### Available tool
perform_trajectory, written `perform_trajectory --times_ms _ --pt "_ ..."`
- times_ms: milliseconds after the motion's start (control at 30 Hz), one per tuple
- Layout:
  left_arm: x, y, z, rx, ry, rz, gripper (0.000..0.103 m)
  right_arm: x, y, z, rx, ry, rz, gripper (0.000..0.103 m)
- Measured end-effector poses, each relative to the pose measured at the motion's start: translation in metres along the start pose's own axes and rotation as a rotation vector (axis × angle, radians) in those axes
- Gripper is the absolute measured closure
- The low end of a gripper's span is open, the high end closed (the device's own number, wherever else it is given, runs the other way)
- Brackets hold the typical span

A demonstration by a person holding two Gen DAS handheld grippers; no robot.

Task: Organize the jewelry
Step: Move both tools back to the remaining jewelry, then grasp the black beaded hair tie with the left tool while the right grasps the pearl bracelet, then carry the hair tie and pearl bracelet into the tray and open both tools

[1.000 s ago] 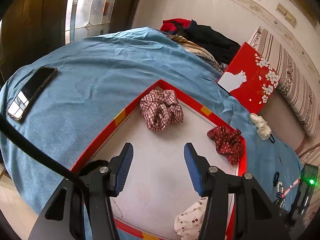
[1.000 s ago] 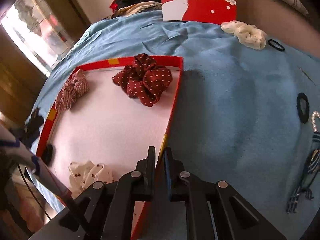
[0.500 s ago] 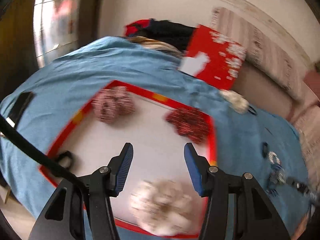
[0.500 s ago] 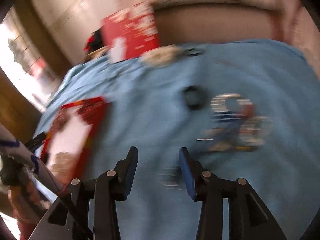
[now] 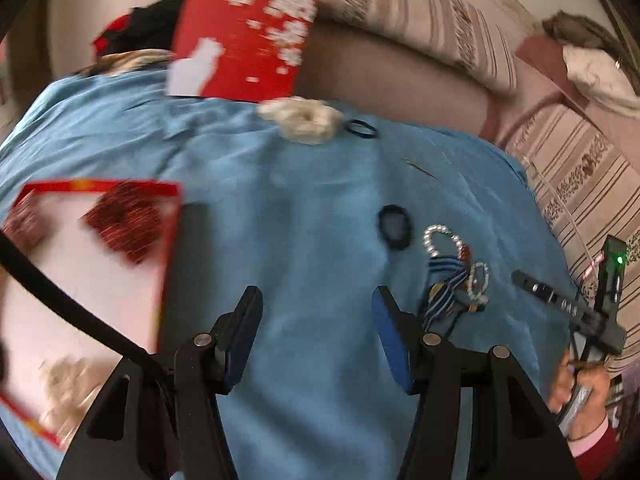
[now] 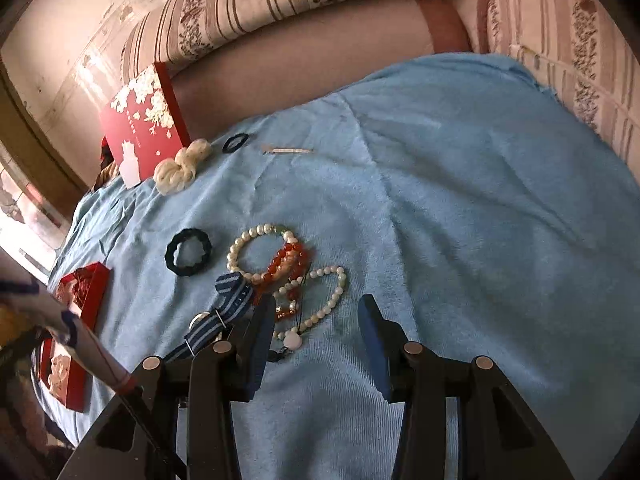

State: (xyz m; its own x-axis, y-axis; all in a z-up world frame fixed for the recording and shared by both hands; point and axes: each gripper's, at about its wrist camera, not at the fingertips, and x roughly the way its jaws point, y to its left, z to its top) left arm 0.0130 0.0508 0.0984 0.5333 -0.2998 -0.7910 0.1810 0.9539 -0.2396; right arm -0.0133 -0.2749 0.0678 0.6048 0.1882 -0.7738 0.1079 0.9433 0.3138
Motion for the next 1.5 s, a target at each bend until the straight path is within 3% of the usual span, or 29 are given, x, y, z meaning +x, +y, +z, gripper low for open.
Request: perform_trajectory --times_ms 233,400,633,867,933,1033,1133,1167,1500 --pt "0.079 -0.042 0.033 0.022 0.092 -0.043 0.047 0.018 -0.012 0.013 0.000 0.015 0.070 0.057" --pt "0.120 -0.050 0.043 0.022 0.146 -0.047 0.047 0.039 -0.003 0.034 -0.030 0.028 0.132 0.057" --pt "0.144 -0.054 0.046 0.032 0.165 -0.083 0.048 0.090 0.023 0.055 -0.120 0.113 0.167 0.057" --pt "0.156 -0.059 0.052 0.054 0.149 -0.094 0.048 0.106 0.030 0.056 -0.226 0.147 0.107 0.057" --pt "0.157 -0.060 0.052 0.052 0.142 -0.085 0.049 0.107 0.032 0.054 -0.257 0.150 0.087 0.060" --pt "0.158 -0.062 0.050 0.057 0.133 -0.021 0.069 0.108 0.037 0.049 -0.313 0.132 0.016 0.072" --pt "0.153 -0.059 0.050 0.026 0.139 -0.029 0.092 0.109 0.042 0.049 -0.334 0.115 -0.021 0.089" --pt "0.150 -0.059 0.050 0.022 0.140 -0.029 0.096 0.109 0.041 0.050 -0.321 0.112 -0.013 0.090" --pt "0.052 -0.047 0.046 0.009 0.024 -0.094 0.097 0.053 0.040 0.067 -0.156 -0.057 0.056 0.093"
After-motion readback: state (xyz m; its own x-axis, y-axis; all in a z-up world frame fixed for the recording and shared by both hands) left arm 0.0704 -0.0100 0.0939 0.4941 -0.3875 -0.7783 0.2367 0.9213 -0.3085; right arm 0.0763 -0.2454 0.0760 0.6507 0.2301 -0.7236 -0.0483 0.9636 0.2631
